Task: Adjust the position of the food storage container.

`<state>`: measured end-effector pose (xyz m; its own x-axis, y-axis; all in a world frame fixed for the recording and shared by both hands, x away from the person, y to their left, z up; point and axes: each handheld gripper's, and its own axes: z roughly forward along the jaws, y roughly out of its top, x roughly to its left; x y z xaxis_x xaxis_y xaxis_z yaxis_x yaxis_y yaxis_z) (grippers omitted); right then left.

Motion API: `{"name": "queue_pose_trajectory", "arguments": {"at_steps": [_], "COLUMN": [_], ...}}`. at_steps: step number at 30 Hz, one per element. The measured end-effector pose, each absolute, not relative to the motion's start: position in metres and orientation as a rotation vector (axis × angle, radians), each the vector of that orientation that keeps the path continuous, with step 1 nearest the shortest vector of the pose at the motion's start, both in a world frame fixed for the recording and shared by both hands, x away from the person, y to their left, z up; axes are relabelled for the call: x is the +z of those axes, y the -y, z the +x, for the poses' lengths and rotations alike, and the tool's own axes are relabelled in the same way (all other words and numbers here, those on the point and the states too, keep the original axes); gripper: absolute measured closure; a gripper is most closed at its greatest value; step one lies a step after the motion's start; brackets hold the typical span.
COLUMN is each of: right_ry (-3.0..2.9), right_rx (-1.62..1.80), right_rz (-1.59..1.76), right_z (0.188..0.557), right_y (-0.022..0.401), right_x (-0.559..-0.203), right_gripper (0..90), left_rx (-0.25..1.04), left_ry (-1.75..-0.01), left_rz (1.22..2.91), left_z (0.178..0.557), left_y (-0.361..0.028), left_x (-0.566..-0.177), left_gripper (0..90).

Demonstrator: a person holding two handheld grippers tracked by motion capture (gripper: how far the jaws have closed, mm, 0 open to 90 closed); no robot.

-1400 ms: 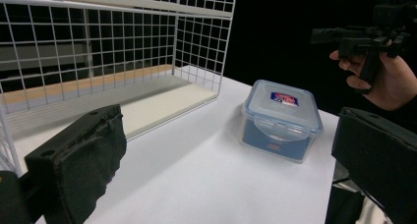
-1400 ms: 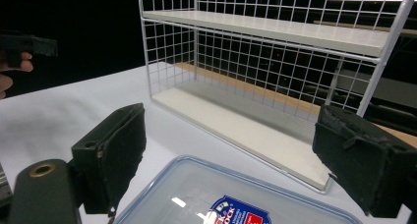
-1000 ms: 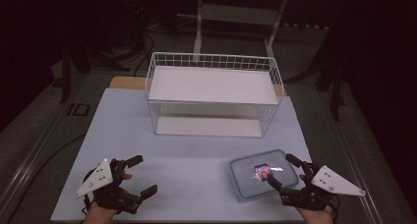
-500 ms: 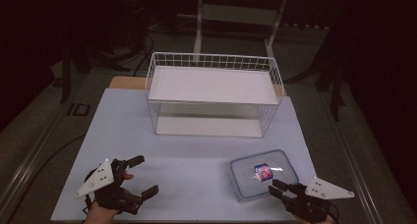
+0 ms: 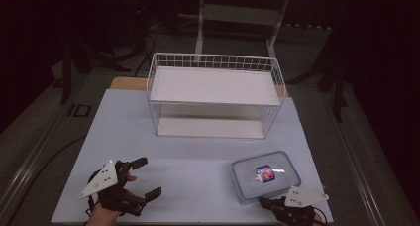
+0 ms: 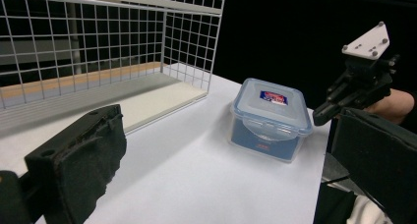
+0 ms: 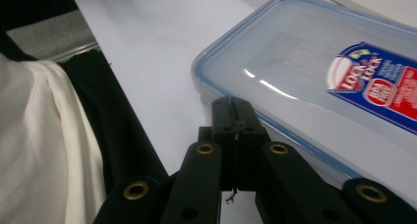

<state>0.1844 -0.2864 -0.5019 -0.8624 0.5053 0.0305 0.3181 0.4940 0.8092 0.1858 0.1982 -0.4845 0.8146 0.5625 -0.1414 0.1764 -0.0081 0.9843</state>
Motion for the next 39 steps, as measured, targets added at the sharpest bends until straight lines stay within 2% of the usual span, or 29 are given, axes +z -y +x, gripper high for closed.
{"name": "queue_pose_trajectory", "arguments": {"at_steps": [26, 34, 39], "right_ry": [-2.544, -2.341, -2.239], "right_rx": [1.257, 1.233, 1.167], "right_rz": [0.667, 0.806, 0.94], "right_z": [0.221, 0.229, 0.239], "right_y": [0.264, 0.32, 0.359], "right_x": [-0.499, -0.47, -0.468], "right_gripper": [90.0, 90.0, 90.0], "left_rx": [0.32, 0.319, 0.315], "left_ry": [-0.611, -0.608, -0.61], "left_rz": [1.587, 1.6, 1.604], "left_z": [0.188, 0.188, 0.189], "left_y": [-0.197, -0.195, -0.194], "left_x": [-0.487, -0.488, -0.488], "left_gripper": [0.0, 0.0, 0.0]}}
